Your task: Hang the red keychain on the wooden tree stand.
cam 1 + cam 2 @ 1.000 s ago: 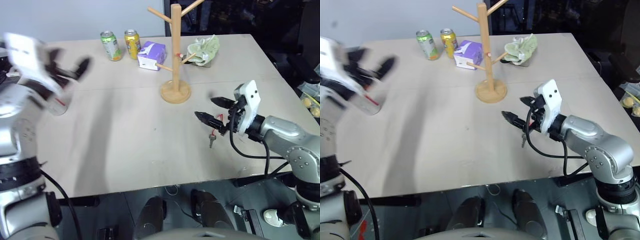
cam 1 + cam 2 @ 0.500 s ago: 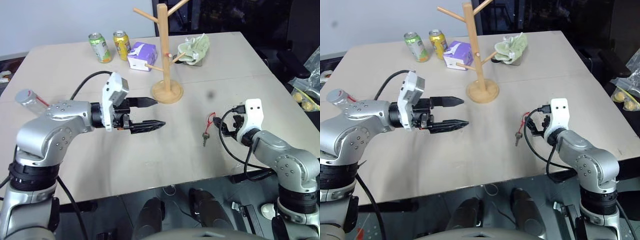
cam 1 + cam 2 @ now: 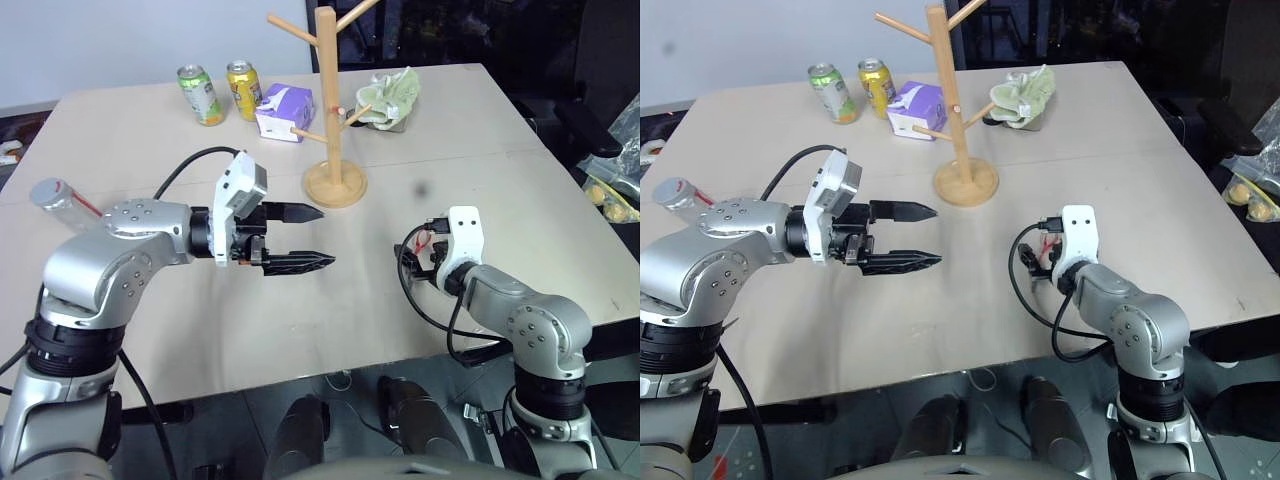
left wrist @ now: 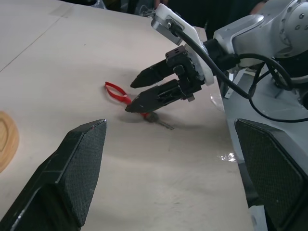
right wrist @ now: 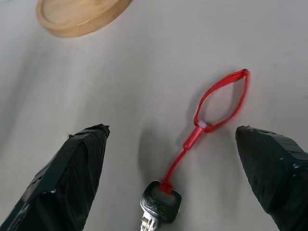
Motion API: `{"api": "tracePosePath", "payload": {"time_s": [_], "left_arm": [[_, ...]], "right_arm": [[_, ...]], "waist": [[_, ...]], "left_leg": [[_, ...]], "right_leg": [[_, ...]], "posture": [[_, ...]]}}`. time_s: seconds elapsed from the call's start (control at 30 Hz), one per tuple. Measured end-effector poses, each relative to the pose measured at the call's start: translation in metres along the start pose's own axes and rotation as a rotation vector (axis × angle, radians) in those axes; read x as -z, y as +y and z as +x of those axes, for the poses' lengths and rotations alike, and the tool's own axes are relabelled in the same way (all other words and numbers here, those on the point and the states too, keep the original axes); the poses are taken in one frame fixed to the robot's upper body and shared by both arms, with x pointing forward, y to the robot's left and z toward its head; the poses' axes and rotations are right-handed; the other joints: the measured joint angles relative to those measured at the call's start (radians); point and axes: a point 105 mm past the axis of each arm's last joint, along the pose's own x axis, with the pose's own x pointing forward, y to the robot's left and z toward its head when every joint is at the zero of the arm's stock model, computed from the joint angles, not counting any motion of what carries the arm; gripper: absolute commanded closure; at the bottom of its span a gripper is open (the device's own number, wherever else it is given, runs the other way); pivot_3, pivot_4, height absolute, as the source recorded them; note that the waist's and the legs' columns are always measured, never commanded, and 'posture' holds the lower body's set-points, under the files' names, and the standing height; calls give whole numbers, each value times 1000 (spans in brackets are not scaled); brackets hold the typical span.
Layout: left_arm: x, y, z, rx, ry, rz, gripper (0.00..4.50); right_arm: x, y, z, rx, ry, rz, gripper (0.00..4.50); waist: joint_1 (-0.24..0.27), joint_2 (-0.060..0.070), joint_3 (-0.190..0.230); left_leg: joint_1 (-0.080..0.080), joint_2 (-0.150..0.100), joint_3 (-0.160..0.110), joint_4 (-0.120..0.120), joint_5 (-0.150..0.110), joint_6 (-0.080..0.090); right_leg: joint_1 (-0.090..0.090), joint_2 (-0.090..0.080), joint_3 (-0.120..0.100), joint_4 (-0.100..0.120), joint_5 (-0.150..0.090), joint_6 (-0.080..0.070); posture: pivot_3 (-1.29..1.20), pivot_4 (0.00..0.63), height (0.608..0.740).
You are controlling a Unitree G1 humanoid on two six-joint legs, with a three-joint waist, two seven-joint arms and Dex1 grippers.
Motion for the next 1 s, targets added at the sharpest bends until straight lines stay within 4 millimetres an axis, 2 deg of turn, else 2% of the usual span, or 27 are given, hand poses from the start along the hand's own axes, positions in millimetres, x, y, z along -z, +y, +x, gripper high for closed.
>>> {"api": "tracePosePath", "payload": {"time_s": [0.33,0.47,0.5,0.57,0.67,0.7,1.0], "left_arm": [[0,2,0,-19,2,1,109],[-1,1,1,-21,4,5,0],[-1,1,1,-23,4,5,0],[-1,2,1,-27,5,3,0],[-2,2,1,-31,5,7,0],[-3,2,1,-29,3,9,0],[-8,4,2,-34,-4,16,0]], "right_arm": [[4,-1,9,17,15,-28,0],[5,-3,11,28,16,-34,1174],[5,-4,11,30,17,-38,1804],[6,-2,11,13,23,-51,2718],[10,10,12,-51,40,-79,4110],[13,16,13,-82,52,-107,4450],[15,18,12,-127,32,-209,4450]], "waist": [[-1,0,0],[-2,0,0],[-2,0,0],[-4,0,0],[-4,0,0],[-4,0,0],[-2,0,0]], "left_leg": [[1,0,0,0,0,0],[1,0,0,0,0,0],[1,0,0,0,0,0],[1,1,0,0,0,0],[1,2,0,-1,0,0],[1,2,0,-1,0,0],[1,1,0,-1,0,0]], "right_leg": [[0,0,0,0,0,0],[1,0,0,0,0,0],[0,0,0,0,0,0],[0,1,0,0,0,0],[0,2,0,0,0,0],[0,2,0,0,0,0],[0,1,0,0,0,0]], "posture": [[0,150,740],[0,150,740],[0,150,740],[0,150,740],[0,150,740],[0,150,740],[0,150,740]]}}
